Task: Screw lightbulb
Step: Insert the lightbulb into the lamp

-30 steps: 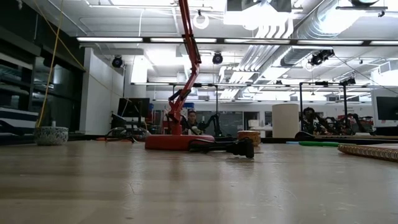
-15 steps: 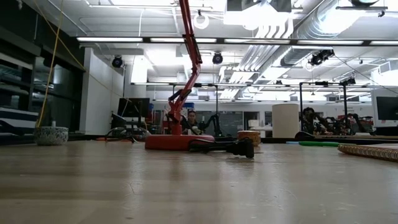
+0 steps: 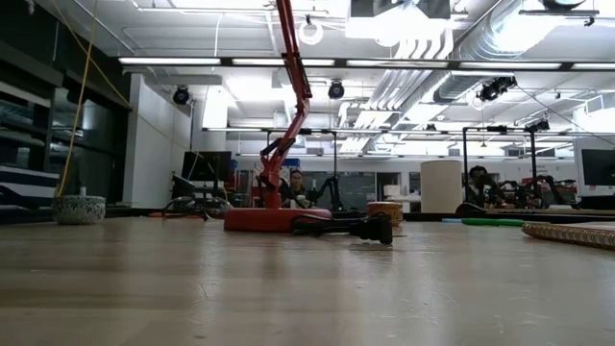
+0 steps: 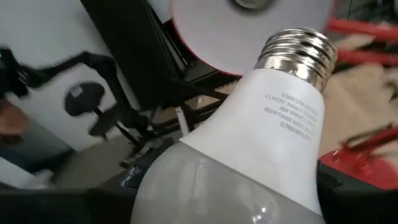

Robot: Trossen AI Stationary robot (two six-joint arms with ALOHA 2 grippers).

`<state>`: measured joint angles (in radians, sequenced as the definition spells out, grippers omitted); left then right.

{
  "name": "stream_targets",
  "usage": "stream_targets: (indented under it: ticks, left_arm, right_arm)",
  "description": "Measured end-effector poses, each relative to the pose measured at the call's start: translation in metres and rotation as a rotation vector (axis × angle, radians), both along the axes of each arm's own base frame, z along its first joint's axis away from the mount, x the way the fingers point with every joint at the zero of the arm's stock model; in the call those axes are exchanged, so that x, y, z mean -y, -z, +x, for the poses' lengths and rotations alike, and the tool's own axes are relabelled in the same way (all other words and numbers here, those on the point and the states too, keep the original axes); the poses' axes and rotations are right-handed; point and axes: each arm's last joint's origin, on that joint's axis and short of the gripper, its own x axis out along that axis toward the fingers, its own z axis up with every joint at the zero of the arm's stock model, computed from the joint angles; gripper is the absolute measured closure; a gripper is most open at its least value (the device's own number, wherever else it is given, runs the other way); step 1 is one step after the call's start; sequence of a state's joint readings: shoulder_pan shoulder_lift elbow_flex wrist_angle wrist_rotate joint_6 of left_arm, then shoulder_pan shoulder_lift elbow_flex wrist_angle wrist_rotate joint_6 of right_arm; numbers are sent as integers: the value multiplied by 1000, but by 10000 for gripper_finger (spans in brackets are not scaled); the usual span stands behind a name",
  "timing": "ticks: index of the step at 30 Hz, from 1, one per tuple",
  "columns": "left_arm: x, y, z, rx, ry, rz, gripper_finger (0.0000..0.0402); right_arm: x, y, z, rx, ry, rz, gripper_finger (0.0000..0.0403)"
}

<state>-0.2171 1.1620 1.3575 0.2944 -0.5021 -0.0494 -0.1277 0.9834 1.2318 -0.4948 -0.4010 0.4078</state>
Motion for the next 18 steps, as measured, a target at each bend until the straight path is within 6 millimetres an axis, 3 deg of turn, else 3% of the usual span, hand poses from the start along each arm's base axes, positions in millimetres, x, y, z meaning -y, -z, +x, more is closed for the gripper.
stream_targets:
  ticks: [5, 9, 12, 18]
  left_arm:
    - [19, -19, 14, 10, 50, 11, 198]
    - [28, -30, 25, -109, 33, 99, 165]
    - [28, -41, 25, -244, -1, 173, 153]
    - [24, -65, 8, -414, 70, 283, 146]
  right_arm:
    - [-14, -37, 7, 23, -37, -203, 183]
    - [-30, -68, 21, 9, -17, -383, 183]
    - [-44, -82, 40, -39, 7, -493, 183]
    - [-71, -86, 98, -128, 91, -695, 183]
